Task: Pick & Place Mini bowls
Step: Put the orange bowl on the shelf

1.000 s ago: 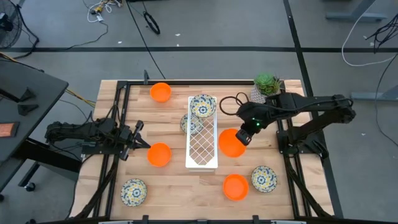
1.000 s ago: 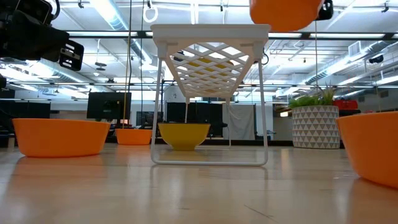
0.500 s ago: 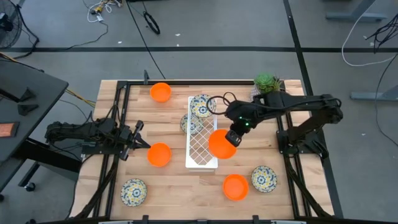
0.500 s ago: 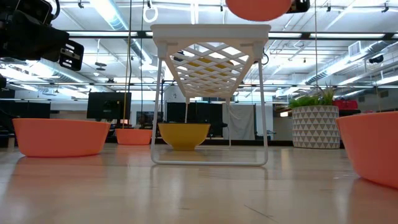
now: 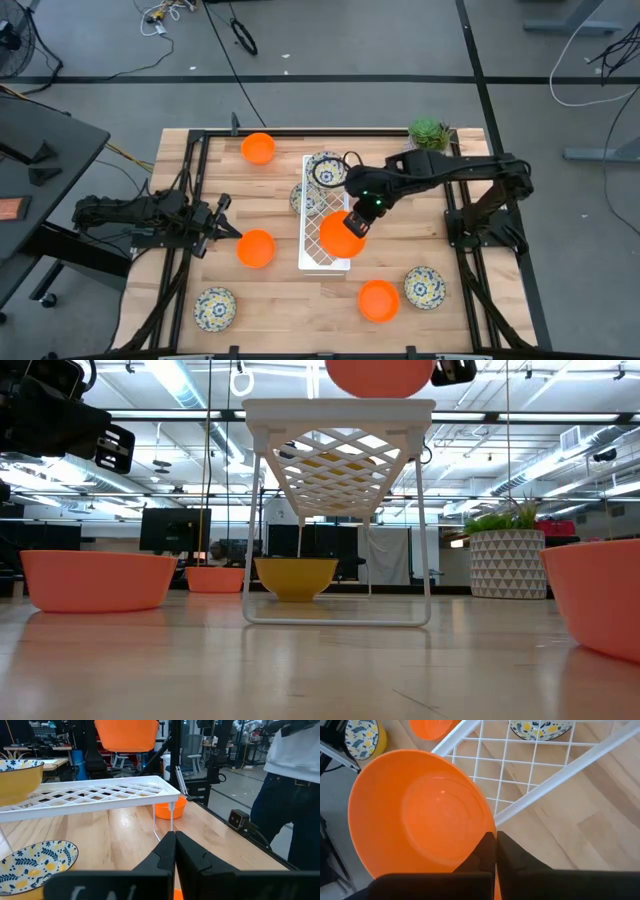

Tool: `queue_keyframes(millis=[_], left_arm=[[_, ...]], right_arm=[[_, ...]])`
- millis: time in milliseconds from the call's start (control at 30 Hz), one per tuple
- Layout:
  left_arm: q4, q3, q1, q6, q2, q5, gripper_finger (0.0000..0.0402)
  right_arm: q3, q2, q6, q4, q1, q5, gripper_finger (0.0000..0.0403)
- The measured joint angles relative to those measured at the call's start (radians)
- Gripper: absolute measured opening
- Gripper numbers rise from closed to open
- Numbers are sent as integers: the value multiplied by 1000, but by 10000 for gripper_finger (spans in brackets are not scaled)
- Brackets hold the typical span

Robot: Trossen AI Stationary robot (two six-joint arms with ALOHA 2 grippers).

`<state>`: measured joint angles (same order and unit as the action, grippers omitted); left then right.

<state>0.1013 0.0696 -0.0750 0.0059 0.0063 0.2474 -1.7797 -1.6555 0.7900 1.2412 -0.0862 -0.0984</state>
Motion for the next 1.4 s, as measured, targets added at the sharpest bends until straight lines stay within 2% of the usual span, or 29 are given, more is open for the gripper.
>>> queue_keyframes(millis=[767,1400], left_arm=[[3,0,0,0,0,0,14],[1,1,0,0,0,0,14]], right_arm=[[0,-115,244,-72,44,31,0],[34,-128,275,-59,41,38,0]])
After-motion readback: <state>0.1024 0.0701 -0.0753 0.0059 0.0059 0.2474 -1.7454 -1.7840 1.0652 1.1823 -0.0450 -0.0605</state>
